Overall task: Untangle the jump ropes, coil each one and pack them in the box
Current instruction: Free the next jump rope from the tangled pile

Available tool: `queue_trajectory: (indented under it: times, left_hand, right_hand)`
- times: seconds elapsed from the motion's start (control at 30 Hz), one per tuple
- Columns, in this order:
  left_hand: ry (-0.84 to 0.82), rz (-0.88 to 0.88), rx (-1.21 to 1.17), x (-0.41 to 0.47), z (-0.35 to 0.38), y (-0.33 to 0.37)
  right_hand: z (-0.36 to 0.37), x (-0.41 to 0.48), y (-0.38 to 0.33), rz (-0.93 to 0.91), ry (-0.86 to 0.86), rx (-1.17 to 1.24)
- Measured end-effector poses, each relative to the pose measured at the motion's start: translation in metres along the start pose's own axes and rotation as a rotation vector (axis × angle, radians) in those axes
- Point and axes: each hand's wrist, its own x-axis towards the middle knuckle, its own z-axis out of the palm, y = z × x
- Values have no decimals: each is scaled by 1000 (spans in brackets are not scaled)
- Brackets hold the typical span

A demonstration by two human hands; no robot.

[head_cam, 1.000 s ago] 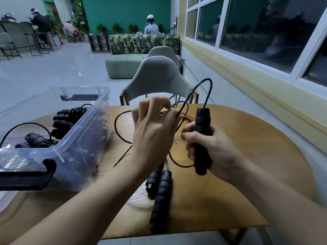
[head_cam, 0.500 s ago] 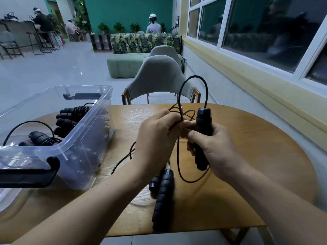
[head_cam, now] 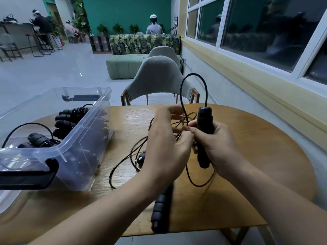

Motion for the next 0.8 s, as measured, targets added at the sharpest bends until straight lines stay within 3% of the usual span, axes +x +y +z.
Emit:
queue_trajectory:
  times: [0.13, 0.63, 0.8]
  left_hand:
    - [34, -59, -63, -7, 7, 1]
    - [-258, -6, 113, 1, 10, -32]
    - [-203, 60, 254, 6, 12, -42]
  right_hand:
    - [-3, 1, -1, 0, 39, -14]
    - [-10, 0, -5, -49, 63, -10]
    - [-18, 5, -15, -58, 84, 35]
